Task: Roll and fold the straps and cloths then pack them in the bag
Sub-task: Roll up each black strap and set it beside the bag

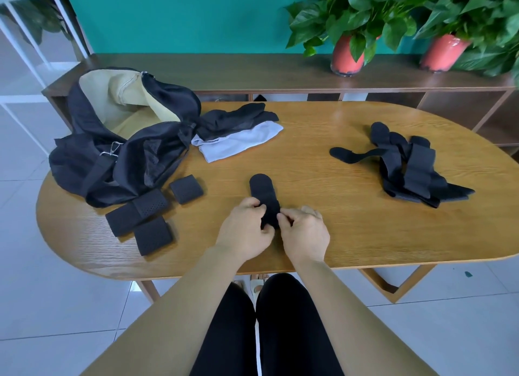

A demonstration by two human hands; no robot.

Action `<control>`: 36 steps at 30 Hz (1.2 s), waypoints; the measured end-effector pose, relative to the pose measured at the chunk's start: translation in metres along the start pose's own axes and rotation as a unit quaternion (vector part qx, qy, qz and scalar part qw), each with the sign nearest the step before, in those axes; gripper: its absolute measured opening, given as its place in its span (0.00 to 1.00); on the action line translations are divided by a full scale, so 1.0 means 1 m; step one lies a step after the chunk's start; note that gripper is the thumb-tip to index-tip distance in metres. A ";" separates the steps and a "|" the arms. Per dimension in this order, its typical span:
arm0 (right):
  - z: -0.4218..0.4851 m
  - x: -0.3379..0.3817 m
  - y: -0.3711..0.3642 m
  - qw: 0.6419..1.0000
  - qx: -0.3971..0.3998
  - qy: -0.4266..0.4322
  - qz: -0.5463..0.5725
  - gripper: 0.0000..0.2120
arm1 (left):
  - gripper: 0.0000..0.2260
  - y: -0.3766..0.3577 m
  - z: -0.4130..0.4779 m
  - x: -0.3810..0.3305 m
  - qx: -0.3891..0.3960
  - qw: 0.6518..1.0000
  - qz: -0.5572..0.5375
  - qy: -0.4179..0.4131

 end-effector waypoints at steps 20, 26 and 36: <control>-0.012 -0.005 0.020 0.983 0.063 0.008 0.173 0.12 | 0.11 0.007 -0.020 0.016 -0.001 0.995 -0.099 0.010; -0.004 0.002 0.009 0.994 0.023 -0.031 0.101 0.09 | 0.15 -0.005 -0.009 0.011 -0.065 0.985 -0.139 0.076; 0.005 0.001 -0.001 0.999 0.033 -0.023 0.015 0.13 | 0.10 -0.004 0.003 0.007 -0.078 0.985 -0.103 0.113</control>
Point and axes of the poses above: each hand's wrist, its own z-axis towards the middle knuckle, its own y-axis out of the back of the hand, x = y × z, the point moved 2 cm from there along z, towards the middle knuckle, and after that the axes turned 11 degrees about y, right-handed, at the moved point
